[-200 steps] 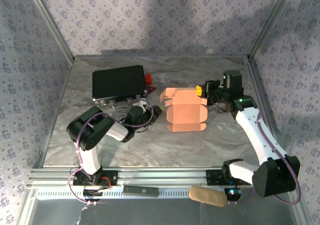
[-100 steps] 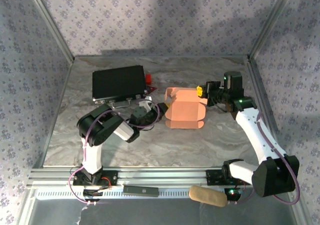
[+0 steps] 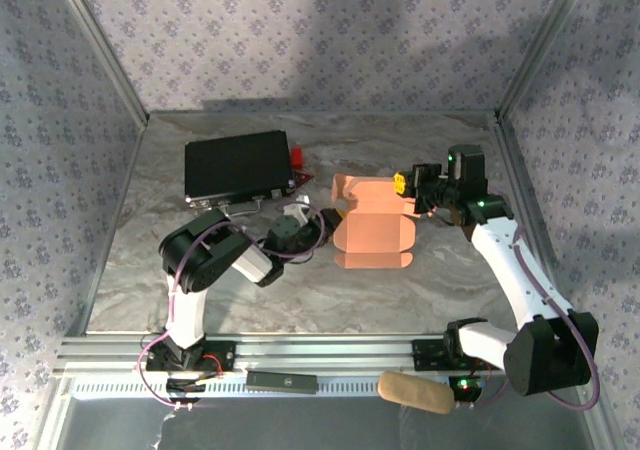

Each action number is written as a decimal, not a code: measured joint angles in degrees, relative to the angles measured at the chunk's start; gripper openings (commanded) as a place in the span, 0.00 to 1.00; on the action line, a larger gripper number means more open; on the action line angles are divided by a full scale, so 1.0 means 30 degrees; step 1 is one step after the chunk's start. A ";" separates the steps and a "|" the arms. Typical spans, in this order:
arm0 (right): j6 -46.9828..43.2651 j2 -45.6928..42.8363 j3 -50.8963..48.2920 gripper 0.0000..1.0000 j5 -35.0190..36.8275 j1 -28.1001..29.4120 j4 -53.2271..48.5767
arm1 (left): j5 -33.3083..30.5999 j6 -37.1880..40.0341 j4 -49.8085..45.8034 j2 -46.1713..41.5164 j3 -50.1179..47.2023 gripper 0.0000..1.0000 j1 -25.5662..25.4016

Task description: Fold the paper box

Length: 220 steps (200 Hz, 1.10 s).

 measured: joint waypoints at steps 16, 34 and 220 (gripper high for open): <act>-0.0444 0.0306 0.0000 0.00 0.0240 0.0226 0.0291 | -0.0124 0.0000 -0.0313 -0.0991 -0.1384 0.50 -0.0051; -0.1093 0.0998 0.0000 0.00 0.0590 0.0583 0.0794 | -0.0255 0.0015 -0.2018 -0.2922 -0.2601 0.55 -0.0131; -0.6834 0.6477 -0.1566 0.00 -0.0831 0.2681 0.6637 | 0.0087 1.0506 -2.4975 -1.6946 -0.1581 0.33 0.4779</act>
